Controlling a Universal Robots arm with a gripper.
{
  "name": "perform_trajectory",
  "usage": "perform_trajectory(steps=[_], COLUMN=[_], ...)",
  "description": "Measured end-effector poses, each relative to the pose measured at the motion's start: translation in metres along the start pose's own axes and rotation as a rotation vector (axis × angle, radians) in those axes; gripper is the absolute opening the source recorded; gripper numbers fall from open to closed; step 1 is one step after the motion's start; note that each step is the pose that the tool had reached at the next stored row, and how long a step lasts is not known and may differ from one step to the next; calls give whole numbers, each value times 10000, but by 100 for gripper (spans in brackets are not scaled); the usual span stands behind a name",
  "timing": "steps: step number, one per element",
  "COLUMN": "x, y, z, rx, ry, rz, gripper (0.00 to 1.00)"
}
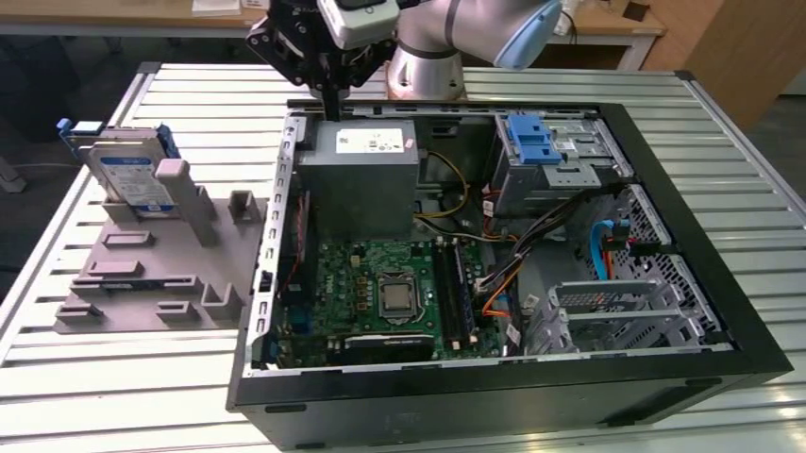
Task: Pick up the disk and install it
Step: 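Reach for the disk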
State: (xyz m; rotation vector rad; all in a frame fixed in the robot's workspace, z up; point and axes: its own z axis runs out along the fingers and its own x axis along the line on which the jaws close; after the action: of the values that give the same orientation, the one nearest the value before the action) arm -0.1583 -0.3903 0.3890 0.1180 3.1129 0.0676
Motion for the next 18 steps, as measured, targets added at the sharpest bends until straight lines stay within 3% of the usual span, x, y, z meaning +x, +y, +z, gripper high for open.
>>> perform_trajectory(steps=[18], x=[51], y=[-5], z=[17], rx=[2], ry=[11], rz=[0], gripper=[11])
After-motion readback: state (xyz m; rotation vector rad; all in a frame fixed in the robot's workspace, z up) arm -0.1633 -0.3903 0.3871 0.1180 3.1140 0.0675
